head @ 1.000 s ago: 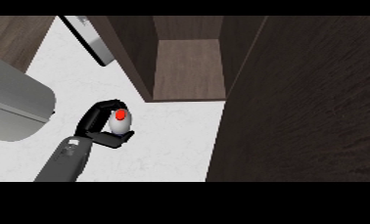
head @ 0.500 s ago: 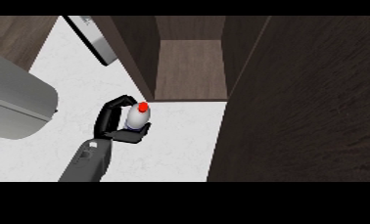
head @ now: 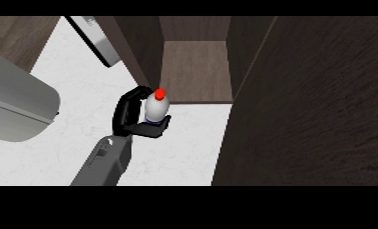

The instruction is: Pick up the bottled water, place it into the cabinet and close the cabinet

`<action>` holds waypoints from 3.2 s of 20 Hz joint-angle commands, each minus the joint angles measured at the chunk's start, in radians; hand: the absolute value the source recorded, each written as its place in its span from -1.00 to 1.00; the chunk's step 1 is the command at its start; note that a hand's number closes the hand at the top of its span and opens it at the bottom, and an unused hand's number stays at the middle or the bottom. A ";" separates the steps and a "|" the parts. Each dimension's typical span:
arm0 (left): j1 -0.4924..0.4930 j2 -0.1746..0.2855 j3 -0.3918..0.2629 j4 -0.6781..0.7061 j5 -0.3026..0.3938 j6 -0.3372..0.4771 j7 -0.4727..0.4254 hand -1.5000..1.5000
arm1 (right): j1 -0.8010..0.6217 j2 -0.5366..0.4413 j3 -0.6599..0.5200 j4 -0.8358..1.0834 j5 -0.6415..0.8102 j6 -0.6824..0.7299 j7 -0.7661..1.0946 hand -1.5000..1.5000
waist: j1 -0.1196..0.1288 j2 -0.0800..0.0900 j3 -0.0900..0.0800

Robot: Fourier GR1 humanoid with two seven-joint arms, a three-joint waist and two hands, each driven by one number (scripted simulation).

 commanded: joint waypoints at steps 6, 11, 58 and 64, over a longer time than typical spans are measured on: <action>0.028 -0.012 -0.248 -0.275 0.174 0.221 0.181 1.00 | 0.027 -0.036 -0.035 -0.113 0.006 0.016 0.024 -1.00 | -0.001 0.003 0.000; -0.066 -0.012 -0.327 -0.363 0.201 0.355 0.329 1.00 | 0.090 -0.030 0.103 -0.115 0.126 -0.033 -0.001 -1.00 | -0.009 0.001 0.000; -0.742 -0.012 -0.206 0.622 0.382 0.609 0.126 -1.00 | 0.185 -0.142 -0.061 -0.080 -0.146 0.052 -0.231 -1.00 | -0.072 0.028 -0.001; -0.753 -0.010 -0.163 0.662 0.392 0.552 0.089 -1.00 | 0.201 -0.170 -0.086 -0.104 -0.156 0.081 -0.248 -1.00 | -0.078 0.036 -0.002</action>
